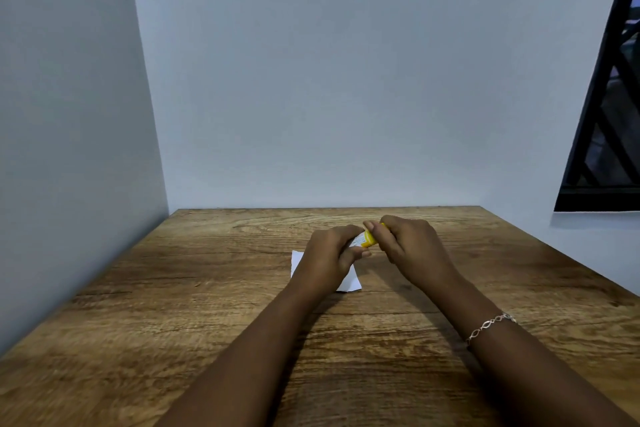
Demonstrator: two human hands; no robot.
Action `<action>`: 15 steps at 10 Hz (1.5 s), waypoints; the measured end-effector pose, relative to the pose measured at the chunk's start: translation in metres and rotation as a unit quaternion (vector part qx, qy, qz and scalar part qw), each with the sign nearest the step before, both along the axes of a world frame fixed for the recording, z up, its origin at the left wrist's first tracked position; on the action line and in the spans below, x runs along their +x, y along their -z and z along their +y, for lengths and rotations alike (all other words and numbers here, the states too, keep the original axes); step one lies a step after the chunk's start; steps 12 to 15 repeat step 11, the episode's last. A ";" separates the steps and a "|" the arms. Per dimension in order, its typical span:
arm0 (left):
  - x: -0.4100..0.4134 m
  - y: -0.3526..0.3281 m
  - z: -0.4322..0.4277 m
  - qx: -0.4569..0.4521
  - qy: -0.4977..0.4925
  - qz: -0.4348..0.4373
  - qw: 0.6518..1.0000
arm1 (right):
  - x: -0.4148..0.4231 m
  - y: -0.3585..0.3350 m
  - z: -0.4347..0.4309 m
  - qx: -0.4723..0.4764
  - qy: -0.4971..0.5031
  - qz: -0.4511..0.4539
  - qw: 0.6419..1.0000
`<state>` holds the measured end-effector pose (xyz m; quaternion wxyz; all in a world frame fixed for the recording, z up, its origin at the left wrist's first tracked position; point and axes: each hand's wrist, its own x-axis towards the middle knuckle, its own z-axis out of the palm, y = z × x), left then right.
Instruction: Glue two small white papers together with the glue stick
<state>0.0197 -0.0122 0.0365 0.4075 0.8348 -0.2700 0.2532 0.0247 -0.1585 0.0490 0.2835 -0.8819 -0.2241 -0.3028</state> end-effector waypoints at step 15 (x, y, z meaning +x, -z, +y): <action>0.007 0.015 0.015 0.281 -0.177 0.181 0.925 | 0.011 0.014 -0.019 -0.009 0.050 0.068 0.996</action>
